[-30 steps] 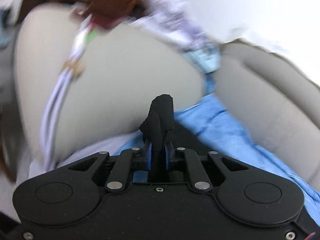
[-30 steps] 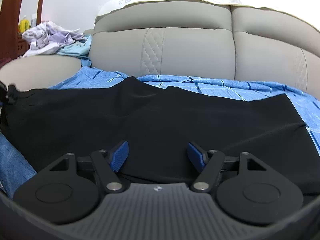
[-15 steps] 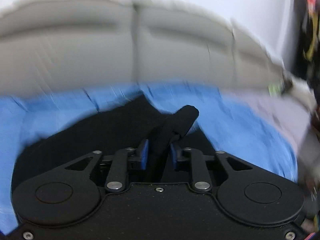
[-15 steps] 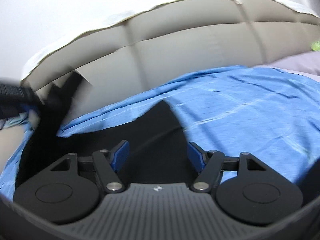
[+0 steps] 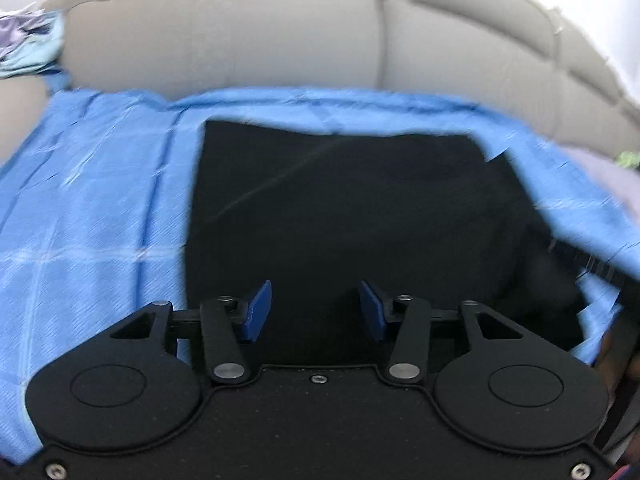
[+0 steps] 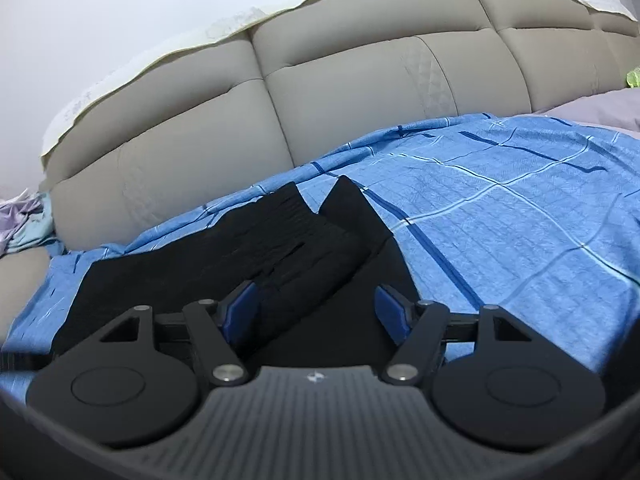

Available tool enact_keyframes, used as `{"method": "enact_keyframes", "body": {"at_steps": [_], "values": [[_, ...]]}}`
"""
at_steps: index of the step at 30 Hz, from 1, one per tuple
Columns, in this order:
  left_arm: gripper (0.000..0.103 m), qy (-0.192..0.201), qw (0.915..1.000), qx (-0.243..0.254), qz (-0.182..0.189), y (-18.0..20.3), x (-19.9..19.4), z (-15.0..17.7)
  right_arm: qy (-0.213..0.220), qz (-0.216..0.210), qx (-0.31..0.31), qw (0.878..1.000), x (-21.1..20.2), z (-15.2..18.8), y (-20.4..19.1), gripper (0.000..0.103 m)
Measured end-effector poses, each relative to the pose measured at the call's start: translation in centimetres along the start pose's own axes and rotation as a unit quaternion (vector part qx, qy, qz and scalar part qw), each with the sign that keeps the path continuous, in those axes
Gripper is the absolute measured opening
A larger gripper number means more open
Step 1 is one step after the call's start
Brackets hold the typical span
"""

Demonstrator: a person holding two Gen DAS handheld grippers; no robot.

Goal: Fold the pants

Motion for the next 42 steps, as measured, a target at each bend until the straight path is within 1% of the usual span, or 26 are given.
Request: {"method": "enact_keyframes", "body": {"at_steps": [2, 5, 7, 10, 12, 13, 14, 15, 16, 18, 20, 21, 23, 25, 26, 28, 30, 31, 32, 33, 34, 35, 36, 38, 40, 42], "values": [[0.047, -0.008, 0.9999, -0.008, -0.011, -0.7, 0.2, 1.2, -0.002, 0.008, -0.004, 1.000, 1.4, -0.4, -0.6, 0.079], [0.047, 0.002, 0.9995, -0.030, -0.002, -1.5, 0.0, 1.9, -0.005, 0.027, -0.028, 0.999, 3.4, -1.0, -1.7, 0.079], [0.047, 0.005, 0.9994, -0.033, -0.002, -1.5, 0.3, 2.0, 0.005, 0.047, -0.046, 0.998, 3.7, -1.4, -2.4, 0.079], [0.047, 0.011, 0.9996, -0.024, -0.004, -1.4, 0.5, 2.4, 0.017, 0.056, -0.081, 0.995, 3.8, -1.5, -3.3, 0.079], [0.047, 0.015, 0.9996, -0.023, -0.003, -1.1, 0.0, 2.6, -0.005, 0.068, -0.086, 0.994, 4.6, -1.5, -3.3, 0.079], [0.047, 0.017, 0.9996, -0.025, -0.002, -1.2, 0.0, 2.7, -0.026, 0.071, -0.079, 0.994, 5.2, -1.5, -2.9, 0.080], [0.047, 0.018, 0.9995, -0.026, -0.001, -1.2, 0.0, 2.8, -0.035, 0.065, -0.071, 0.995, 5.3, -1.6, -2.6, 0.083], [0.047, 0.018, 0.9995, -0.025, -0.002, -1.2, -0.1, 2.8, -0.039, 0.062, -0.065, 0.995, 5.3, -1.7, -2.5, 0.077], [0.048, 0.019, 0.9995, -0.024, -0.003, -1.2, -0.1, 2.9, -0.047, 0.055, -0.065, 0.995, 5.1, -1.8, -2.8, 0.077], [0.048, 0.021, 0.9995, -0.021, -0.006, -1.2, -0.3, 3.1, -0.052, 0.022, -0.093, 0.994, 4.3, -1.3, -3.9, 0.077], [0.048, 0.022, 0.9995, -0.017, -0.014, -1.3, -0.4, 3.4, -0.046, 0.012, -0.129, 0.990, 3.8, -0.6, -4.9, 0.074], [0.048, 0.021, 0.9995, -0.018, -0.016, -1.4, -0.5, 3.5, -0.047, 0.016, -0.130, 0.990, 3.9, -0.5, -4.9, 0.071], [0.048, 0.020, 0.9994, -0.023, -0.015, -1.6, -0.7, 3.6, -0.051, 0.056, -0.090, 0.993, 4.4, -0.8, -3.9, 0.065], [0.048, 0.020, 0.9993, -0.027, -0.014, -1.7, -0.8, 3.7, -0.059, 0.051, -0.029, 0.997, 4.1, -1.1, -2.5, 0.067], [0.048, 0.021, 0.9994, -0.025, -0.015, -1.7, -0.8, 3.7, -0.057, 0.053, -0.032, 0.996, 3.9, -1.0, -2.6, 0.068], [0.048, 0.022, 0.9994, -0.018, -0.018, -1.5, -0.8, 3.7, -0.055, 0.047, -0.079, 0.994, 4.1, -0.4, -3.5, 0.072], [0.049, 0.022, 0.9994, -0.015, -0.020, -1.3, -0.7, 3.7, -0.063, 0.011, -0.090, 0.994, 4.9, -0.3, -3.8, 0.080], [0.049, 0.021, 0.9994, -0.017, -0.019, -1.4, -0.7, 3.6, -0.058, 0.002, -0.085, 0.995, 5.3, -0.4, -3.7, 0.079], [0.049, 0.021, 0.9994, -0.020, -0.017, -1.4, -0.7, 3.6, -0.051, -0.001, -0.078, 0.996, 5.9, -0.7, -3.5, 0.073], [0.048, 0.022, 0.9994, -0.023, -0.014, -1.5, -0.8, 3.6, -0.044, 0.004, -0.069, 0.997, 6.3, -1.1, -3.3, 0.053], [0.048, 0.021, 0.9994, -0.027, -0.012, -1.6, -0.8, 3.5, -0.045, -0.001, -0.057, 0.997, 6.6, -1.7, -3.2, 0.047], [0.048, 0.020, 0.9993, -0.029, -0.012, -1.6, -0.8, 3.5, -0.043, -0.012, -0.037, 0.998, 6.4, -2.2, -2.9, 0.032], [0.048, 0.018, 0.9993, -0.029, -0.011, -1.7, -0.8, 3.5, -0.033, -0.016, -0.025, 0.999, 5.6, -2.7, -2.9, 0.023], [0.048, 0.015, 0.9995, -0.024, -0.012, -1.6, -0.9, 3.6, -0.003, -0.012, -0.029, 0.999, 3.2, -2.9, -3.7, 0.021], [0.048, 0.009, 0.9998, -0.013, -0.013, -1.3, -1.1, 3.7, 0.027, 0.003, -0.043, 0.999, 0.1, -2.1, -4.8, 0.021], [0.048, 0.005, 0.9999, -0.004, -0.009, -1.2, -1.4, 3.8, 0.044, 0.029, -0.063, 0.997, -1.9, -0.8, -5.2, 0.021]]}}
Point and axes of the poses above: each gripper's, at about its wrist camera, not at the fingertips, and x roughly the way its jaws point, y to its right, z to its underside, the point moved 1 cm from there along x, roughly the way its jaws point, and after that the axes turned 8 degrees about x, right-handed, at the moved point
